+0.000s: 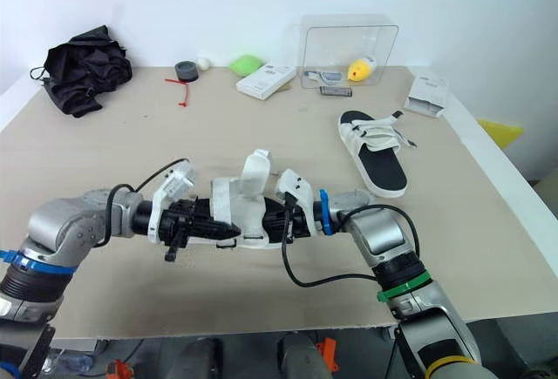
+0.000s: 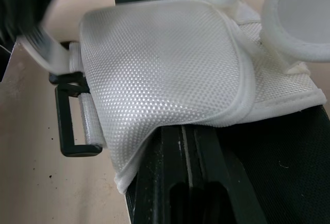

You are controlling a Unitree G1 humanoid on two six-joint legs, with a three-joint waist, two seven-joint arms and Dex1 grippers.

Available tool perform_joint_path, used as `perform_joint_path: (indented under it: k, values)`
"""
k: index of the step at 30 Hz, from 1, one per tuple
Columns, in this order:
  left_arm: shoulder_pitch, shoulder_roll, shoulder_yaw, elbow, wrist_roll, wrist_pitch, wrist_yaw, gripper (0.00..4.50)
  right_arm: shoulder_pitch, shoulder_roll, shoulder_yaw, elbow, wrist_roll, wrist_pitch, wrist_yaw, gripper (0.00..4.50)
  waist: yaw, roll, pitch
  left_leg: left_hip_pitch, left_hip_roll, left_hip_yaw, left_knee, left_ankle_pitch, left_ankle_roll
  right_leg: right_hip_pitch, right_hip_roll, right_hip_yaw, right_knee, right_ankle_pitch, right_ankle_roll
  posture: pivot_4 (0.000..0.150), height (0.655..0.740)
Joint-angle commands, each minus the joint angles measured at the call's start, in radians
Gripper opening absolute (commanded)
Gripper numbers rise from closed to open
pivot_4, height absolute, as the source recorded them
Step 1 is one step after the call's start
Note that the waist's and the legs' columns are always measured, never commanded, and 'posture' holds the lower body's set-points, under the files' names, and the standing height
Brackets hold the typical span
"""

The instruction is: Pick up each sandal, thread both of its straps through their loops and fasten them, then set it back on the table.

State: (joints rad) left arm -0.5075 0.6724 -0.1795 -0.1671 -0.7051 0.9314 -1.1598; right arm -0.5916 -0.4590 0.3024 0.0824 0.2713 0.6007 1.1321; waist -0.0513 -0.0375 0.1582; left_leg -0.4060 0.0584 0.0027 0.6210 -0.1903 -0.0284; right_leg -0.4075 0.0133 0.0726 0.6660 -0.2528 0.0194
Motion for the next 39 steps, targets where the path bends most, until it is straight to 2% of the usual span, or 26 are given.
perform_joint_path:
  k: [1,5,11,15,18,21,26,30,37,39]
  values:
    - [0.007,-0.002,-0.032,0.017,0.056,-0.025,0.024,0.08,0.017,-0.007,0.017,0.031,-0.02,0.019,-0.014,0.0,0.0,0.0,0.0,0.0,0.0,0.0,0.0,0.0,0.0,0.0,0.0,0.0,0.0,0.0,0.0,0.15,0.74]
    - [-0.004,-0.038,-0.025,0.028,0.068,-0.039,0.056,0.08,0.015,-0.005,0.018,0.032,-0.02,0.018,-0.013,0.0,0.0,0.0,0.0,0.0,0.0,0.0,0.0,0.0,0.0,0.0,0.0,0.0,0.0,0.0,0.0,0.15,0.74]
    - [0.046,0.055,-0.03,-0.071,-0.001,-0.005,-0.074,0.08,0.017,-0.006,0.018,0.028,-0.019,0.02,-0.014,0.0,-0.002,0.0,0.0,0.0,0.0,0.001,0.0,0.0,0.0,0.0,0.0,0.001,0.0,0.0,0.0,0.15,0.74]
    - [0.016,0.027,0.039,-0.014,-0.022,-0.026,-0.041,0.08,0.018,-0.01,0.019,0.029,-0.017,0.016,-0.015,0.0,0.001,0.001,0.0,0.0,0.001,0.0,-0.002,0.0,0.0,-0.001,0.001,-0.001,0.0,-0.003,-0.002,0.15,0.74]
    - [-0.01,0.029,0.085,-0.003,-0.083,0.027,-0.049,0.84,0.017,-0.01,0.02,0.03,-0.017,0.014,-0.016,0.0,0.001,0.001,0.0,-0.001,0.001,-0.001,-0.002,-0.001,0.001,-0.001,0.001,-0.002,0.0,-0.003,-0.002,0.15,0.74]
    - [-0.009,0.024,0.078,0.006,-0.03,-0.029,-0.02,2.16,0.015,-0.009,0.022,0.033,-0.017,0.012,-0.014,0.0,0.003,0.001,0.0,-0.001,0.0,-0.001,-0.002,-0.001,0.001,0.0,0.0,-0.001,0.0,-0.003,-0.001,0.15,0.74]
    - [-0.007,0.013,0.089,0.015,-0.023,-0.05,-0.011,4.43,0.01,-0.006,0.023,0.039,-0.017,0.011,-0.013,0.0,0.003,0.001,0.0,-0.001,0.0,0.0,0.001,0.0,0.0,0.0,-0.001,-0.001,0.0,-0.002,0.0,0.15,0.74]
    - [-0.015,0.077,0.109,0.003,-0.092,0.034,-0.078,4.47,0.01,-0.008,0.022,0.036,-0.016,0.016,-0.015,0.0,0.003,0.001,0.0,-0.001,0.0,0.0,0.001,0.0,0.0,0.0,-0.001,-0.001,0.0,-0.002,0.0,0.15,0.74]
    - [0.013,0.352,0.147,-0.025,-0.2,0.138,-0.339,4.47,0.015,-0.032,0.017,0.04,-0.037,0.026,-0.038,0.0,0.002,0.001,0.001,-0.001,0.0,-0.001,-0.001,-0.001,0.0,-0.001,0.0,-0.001,0.0,-0.004,-0.003,0.15,0.74]
    - [0.029,0.395,0.153,-0.037,-0.216,0.146,-0.374,4.47,0.014,-0.042,0.011,0.042,-0.039,0.025,-0.039,0.0,0.002,0.001,0.002,-0.001,0.0,0.0,0.0,-0.001,0.0,-0.001,-0.001,-0.001,0.0,-0.006,-0.006,0.15,0.74]
